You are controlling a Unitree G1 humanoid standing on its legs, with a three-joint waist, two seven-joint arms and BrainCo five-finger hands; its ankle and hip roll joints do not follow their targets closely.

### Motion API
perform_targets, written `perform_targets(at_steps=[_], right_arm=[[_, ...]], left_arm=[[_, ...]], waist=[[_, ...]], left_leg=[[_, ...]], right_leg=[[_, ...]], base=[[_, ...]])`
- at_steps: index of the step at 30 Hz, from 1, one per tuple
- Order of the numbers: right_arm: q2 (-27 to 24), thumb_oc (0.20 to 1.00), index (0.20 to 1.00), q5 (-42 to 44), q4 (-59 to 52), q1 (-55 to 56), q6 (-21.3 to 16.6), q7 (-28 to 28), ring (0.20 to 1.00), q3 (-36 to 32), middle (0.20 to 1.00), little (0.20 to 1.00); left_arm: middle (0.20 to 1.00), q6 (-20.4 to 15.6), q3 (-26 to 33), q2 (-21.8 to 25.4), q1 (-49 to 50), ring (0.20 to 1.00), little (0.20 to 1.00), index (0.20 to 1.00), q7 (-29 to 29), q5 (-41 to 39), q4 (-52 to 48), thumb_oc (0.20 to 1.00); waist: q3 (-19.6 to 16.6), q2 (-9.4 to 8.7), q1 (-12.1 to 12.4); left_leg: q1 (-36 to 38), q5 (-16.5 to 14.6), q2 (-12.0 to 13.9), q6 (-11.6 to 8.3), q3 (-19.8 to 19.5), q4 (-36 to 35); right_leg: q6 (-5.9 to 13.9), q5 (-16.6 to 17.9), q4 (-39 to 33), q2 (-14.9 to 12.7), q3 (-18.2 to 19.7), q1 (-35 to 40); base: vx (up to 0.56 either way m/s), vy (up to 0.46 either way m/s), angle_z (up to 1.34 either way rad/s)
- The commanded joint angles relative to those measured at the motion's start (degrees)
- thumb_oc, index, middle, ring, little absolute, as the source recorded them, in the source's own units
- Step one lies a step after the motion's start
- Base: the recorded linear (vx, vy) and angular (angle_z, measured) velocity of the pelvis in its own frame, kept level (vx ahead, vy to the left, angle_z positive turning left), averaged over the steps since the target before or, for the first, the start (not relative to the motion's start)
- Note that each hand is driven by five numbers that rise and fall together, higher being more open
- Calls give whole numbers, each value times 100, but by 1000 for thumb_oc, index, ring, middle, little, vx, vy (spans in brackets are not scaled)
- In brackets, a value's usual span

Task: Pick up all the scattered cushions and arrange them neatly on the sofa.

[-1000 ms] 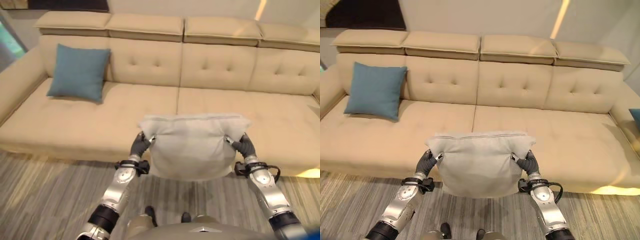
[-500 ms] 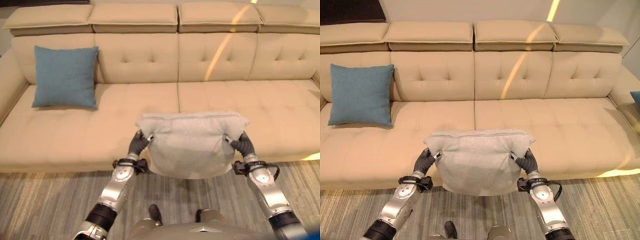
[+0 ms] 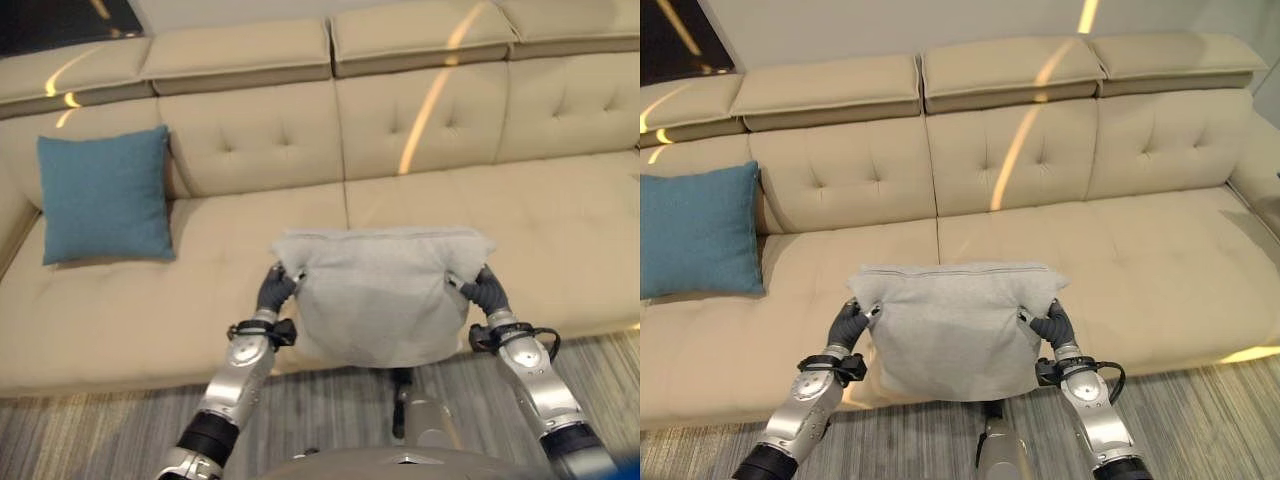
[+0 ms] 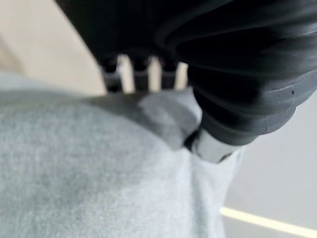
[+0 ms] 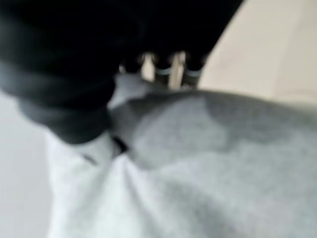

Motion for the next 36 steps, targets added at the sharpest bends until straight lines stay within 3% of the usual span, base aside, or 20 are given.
perform_targets(at_steps=[1, 2, 5, 6, 9, 12, 13, 25, 31, 36], right_arm=[[37, 200, 200, 187, -577, -335, -610, 35, 200, -25, 200, 200], [-11, 200, 200, 228, -583, -328, -624, 13, 200, -34, 200, 200], [-94, 200, 200, 235, -652, -287, -596, -26, 200, -76, 200, 200], [-134, 200, 200, 215, -678, -270, -605, -39, 200, -91, 200, 200], [-147, 200, 200, 225, -663, -354, -602, -98, 200, -70, 200, 200], [-129, 200, 200, 165, -694, -354, -614, -86, 200, -69, 200, 200], [-85, 200, 200, 109, -769, -397, -582, -73, 200, -73, 200, 200], [-88, 200, 200, -18, -798, -1246, -610, -209, 200, 71, 200, 200], [-265, 200, 200, -2, -504, -2588, -664, -527, 200, 392, 200, 200], [-408, 200, 200, 252, 4, -4093, -764, -941, 200, 760, 200, 200]], left_arm=[[200, -575, -120, 56, -424, 200, 200, 200, -281, -210, -602, 200], [200, -569, -120, 38, -423, 200, 200, 200, -264, -244, -604, 200], [200, -495, -152, 4, -469, 200, 200, 200, -254, -236, -595, 200], [200, -491, -147, -17, -470, 200, 200, 200, -232, -179, -618, 200], [200, -532, -99, -26, -488, 200, 200, 200, -139, -227, -692, 200], [200, -519, -92, -47, -458, 200, 200, 200, -155, -221, -720, 200], [200, -506, -32, 47, -376, 200, 200, 200, -173, -130, -831, 200], [200, -670, 95, 315, -1130, 200, 200, 200, 152, 125, -896, 200], [200, -859, -55, 533, -2562, 200, 200, 200, 596, 97, -488, 200], [200, -1067, -338, 801, -4130, 200, 200, 200, 991, -99, 319, 200]], waist=[[-290, -344, -105], [-291, -390, -65], [-276, -456, 9], [-267, -439, 64], [-274, -301, 155], [-331, -212, 158], [-427, -170, 206], [-603, -218, 379], [-408, -147, 427], [-62, -58, 394]], left_leg=[[-756, -12, -100, -291, -52, 1740], [-885, 156, -40, -327, -35, 1895], [-1162, -27, -16, -156, -11, 1511], [-1270, -58, -2, -109, -26, 812], [-1276, 384, 49, -162, -310, -334], [-998, 434, 6, -165, -282, -706], [-747, 381, -139, -106, -271, -850], [-430, 181, -425, 72, 14, -1089], [-650, 183, -450, 64, 47, -1052], [-1284, 255, -393, 37, 47, -886]], right_leg=[[387, -479, -273, -91, 163, 525], [305, -557, -357, -55, 124, 663], [265, -693, -506, 5, 135, 953], [327, -761, -572, 35, 171, 1088], [398, -852, -623, 140, 235, 1181], [446, -895, -597, 155, 238, 1245], [483, -907, -521, 76, 327, 1300], [716, -890, -407, -308, 239, 1391], [760, -813, -390, -394, 207, 1122], [762, -653, -345, -383, 300, 445]], base=[[82, -131, 38], [179, -191, 27], [173, -48, 11], [161, 80, -7], [144, 97, -14], [165, 120, -38], [223, 181, -36], [97, 78, -3], [-31, 2, 6], [-160, -17, 2]])
